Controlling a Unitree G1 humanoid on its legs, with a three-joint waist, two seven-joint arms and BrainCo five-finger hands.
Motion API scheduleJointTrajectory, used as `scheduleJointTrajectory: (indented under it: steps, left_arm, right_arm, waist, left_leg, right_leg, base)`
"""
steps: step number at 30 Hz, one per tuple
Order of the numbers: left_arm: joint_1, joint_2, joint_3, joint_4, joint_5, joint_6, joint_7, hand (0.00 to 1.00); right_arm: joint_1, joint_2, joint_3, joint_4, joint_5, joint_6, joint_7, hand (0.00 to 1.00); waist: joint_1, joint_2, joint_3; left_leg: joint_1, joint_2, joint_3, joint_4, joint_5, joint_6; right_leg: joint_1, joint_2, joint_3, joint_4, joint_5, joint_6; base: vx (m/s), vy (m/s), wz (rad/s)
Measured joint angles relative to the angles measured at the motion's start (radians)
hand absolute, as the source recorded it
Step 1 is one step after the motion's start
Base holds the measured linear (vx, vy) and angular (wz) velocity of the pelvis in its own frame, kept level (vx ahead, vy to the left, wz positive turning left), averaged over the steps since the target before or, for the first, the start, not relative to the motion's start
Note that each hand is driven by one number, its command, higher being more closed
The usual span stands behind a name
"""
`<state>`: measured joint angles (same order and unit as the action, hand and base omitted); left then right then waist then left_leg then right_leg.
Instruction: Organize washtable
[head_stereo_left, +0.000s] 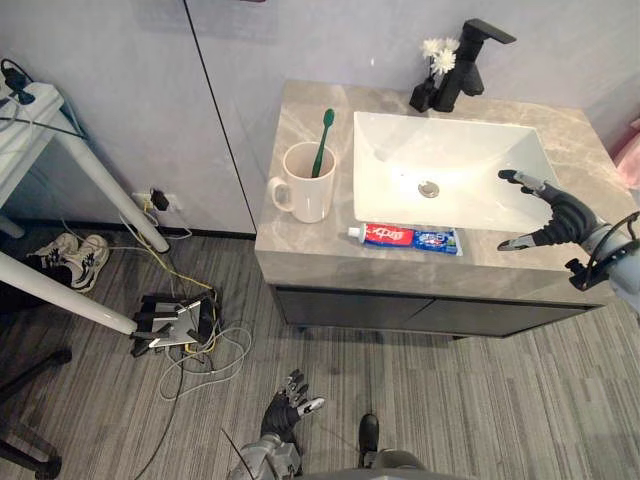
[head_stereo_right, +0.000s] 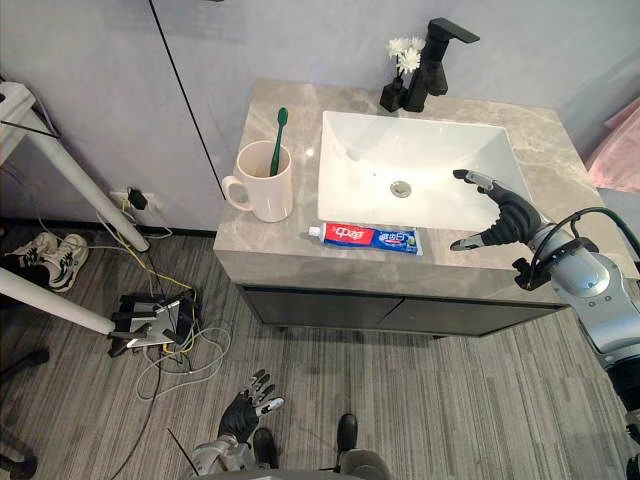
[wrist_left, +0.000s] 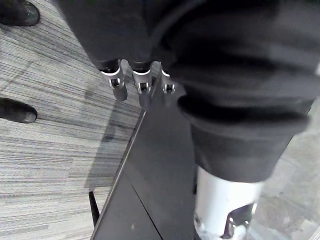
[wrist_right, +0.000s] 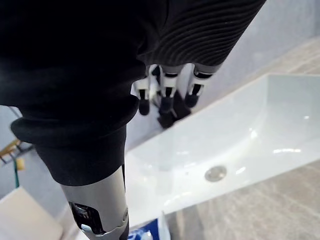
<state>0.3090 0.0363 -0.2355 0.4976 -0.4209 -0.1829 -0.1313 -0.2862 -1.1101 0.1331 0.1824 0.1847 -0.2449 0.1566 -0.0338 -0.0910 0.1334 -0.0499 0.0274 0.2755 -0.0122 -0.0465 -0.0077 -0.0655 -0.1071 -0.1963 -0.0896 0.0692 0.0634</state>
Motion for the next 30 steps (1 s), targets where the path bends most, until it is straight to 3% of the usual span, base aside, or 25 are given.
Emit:
scheduleJointTrajectory:
  steps: [26, 30]
  left_arm:
    - [-0.045, 0.027, 0.002, -0.023, 0.0, 0.0, 0.003, 0.0]
    - [-0.045, 0.028, 0.002, -0.025, 0.0, 0.0, 0.004, 0.0]
  right_arm:
    - [-0.083, 0.006, 0.075, -0.008, -0.03, 0.019, -0.001, 0.0]
    - [-0.088, 0.045, 0.077, -0.012, -0.033, 0.024, -0.001, 0.0]
  waist:
    - [0.051, -0.006, 0.076]
    - [0.052, -0.007, 0.08]
  left_leg:
    - [-0.092, 0.002, -0.033, 0.047, -0.004, 0.005]
    - [-0.095, 0.002, -0.04, 0.047, -0.004, 0.006]
  right_leg:
    - [-0.056, -0.005, -0.037, 0.007, 0.002, 0.001]
    - [-0.06, -0.006, -0.044, 0.016, 0.002, 0.001]
  base:
    - [-0.02, -0.007, 0.04]
    - [-0.01, -0.004, 0.03]
